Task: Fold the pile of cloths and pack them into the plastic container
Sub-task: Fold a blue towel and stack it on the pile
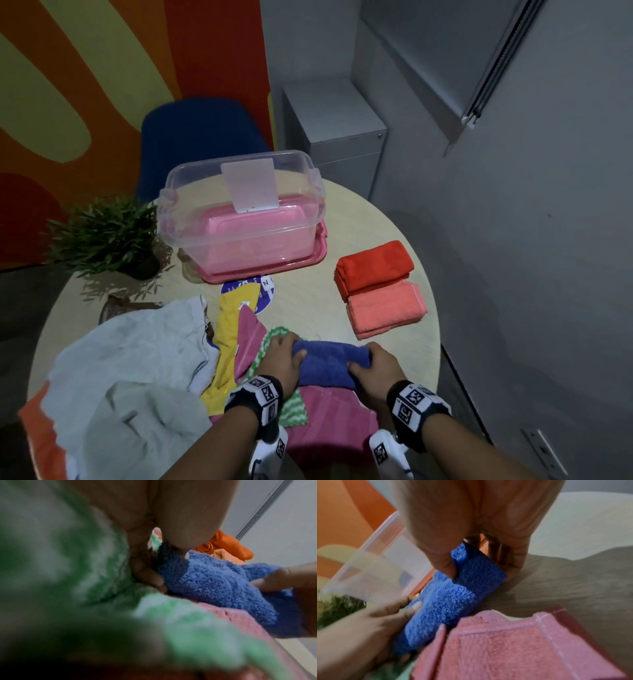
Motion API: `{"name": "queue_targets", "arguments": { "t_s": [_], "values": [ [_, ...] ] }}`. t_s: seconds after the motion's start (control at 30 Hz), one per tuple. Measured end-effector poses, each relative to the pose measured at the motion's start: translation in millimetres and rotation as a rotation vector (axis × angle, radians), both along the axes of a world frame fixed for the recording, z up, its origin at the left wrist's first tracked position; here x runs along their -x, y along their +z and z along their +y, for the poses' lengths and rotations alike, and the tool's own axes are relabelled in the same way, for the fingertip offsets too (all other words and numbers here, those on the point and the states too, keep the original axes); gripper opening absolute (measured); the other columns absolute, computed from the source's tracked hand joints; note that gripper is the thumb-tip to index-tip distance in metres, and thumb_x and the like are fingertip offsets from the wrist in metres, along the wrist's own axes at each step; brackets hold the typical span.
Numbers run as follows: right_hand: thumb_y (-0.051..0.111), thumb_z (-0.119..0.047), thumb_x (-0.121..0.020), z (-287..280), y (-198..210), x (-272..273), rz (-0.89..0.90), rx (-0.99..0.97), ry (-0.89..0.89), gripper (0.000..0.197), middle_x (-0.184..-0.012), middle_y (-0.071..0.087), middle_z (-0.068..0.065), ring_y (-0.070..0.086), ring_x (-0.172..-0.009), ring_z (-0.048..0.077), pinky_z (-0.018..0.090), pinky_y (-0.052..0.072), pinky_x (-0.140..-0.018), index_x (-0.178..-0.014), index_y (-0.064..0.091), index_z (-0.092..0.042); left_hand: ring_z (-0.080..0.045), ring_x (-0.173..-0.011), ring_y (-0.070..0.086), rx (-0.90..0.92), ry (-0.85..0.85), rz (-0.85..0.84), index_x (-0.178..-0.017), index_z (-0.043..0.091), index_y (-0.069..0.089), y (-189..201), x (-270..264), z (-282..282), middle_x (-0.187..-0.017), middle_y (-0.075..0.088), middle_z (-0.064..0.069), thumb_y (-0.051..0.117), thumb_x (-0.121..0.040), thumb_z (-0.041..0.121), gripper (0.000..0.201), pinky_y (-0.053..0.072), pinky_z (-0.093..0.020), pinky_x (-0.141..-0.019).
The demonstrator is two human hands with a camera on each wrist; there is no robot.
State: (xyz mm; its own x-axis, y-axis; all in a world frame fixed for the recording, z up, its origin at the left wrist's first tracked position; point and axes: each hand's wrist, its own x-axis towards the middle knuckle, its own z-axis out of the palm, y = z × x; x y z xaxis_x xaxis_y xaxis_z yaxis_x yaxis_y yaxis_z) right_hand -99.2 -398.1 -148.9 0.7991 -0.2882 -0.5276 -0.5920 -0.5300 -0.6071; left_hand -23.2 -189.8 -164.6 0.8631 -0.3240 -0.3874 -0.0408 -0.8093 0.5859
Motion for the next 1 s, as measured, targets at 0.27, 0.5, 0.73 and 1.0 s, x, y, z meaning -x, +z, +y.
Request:
{"name": "queue_targets", "arguments": {
  "t_s": [0.27, 0.5, 0.73, 1.0],
  "values": [
    [0.068, 0.000, -0.083, 3.3, 29.0, 0.5, -0.125, -0.315, -0.171, 0.022, -0.073, 0.058, 0.003, 0.053, -0.062, 0.013, 0.019, 0.044, -0.055, -0.085, 0.051, -0.013, -0.020, -0.091, 0.060, 0.244, -0.006, 0.033, -0.113, 0.022, 0.042, 21.3, 2.0, 17.1, -0.101, 0.061, -0.003, 0.045, -0.102, 0.033, 0.016, 0.048, -0.032, -0.078],
    [0.070, -0.005, -0.054, 16.2, 46.2, 5.6, -0.229, -0.497, -0.257, 0.053, -0.093, 0.067, 0.009, 0.064, -0.076, 0.017, 0.025, 0.053, -0.062, -0.106, 0.061, -0.010, -0.013, -0.081, 0.059, 0.420, -0.024, 0.093, -0.100, 0.028, 0.044, 32.6, 4.9, 45.6, -0.094, 0.059, -0.001, 0.061, -0.092, 0.040, 0.022, 0.050, -0.031, -0.074],
    [0.067, -0.011, -0.053, 34.4, 52.8, 25.1, -0.096, -0.520, -0.250, 0.025, -0.066, 0.060, 0.007, 0.056, -0.066, 0.022, 0.031, 0.042, -0.062, -0.075, 0.058, -0.008, 0.005, -0.054, 0.039, 0.456, -0.121, 0.231, -0.092, 0.018, 0.042, 44.7, 14.1, 71.2, -0.069, 0.045, 0.011, 0.073, -0.087, 0.031, 0.034, 0.034, -0.016, -0.054],
    [0.060, -0.010, -0.061, 45.1, 60.9, 38.7, -0.063, -0.611, -0.219, 0.042, -0.090, 0.060, 0.020, 0.064, -0.068, 0.027, 0.035, 0.054, -0.052, -0.103, 0.055, -0.004, -0.003, -0.059, 0.048, 0.604, 0.062, 0.252, -0.088, 0.014, 0.056, 48.7, 26.4, 75.1, -0.061, 0.054, 0.014, 0.081, -0.079, 0.017, 0.027, 0.043, -0.021, -0.063]
  ]
}}
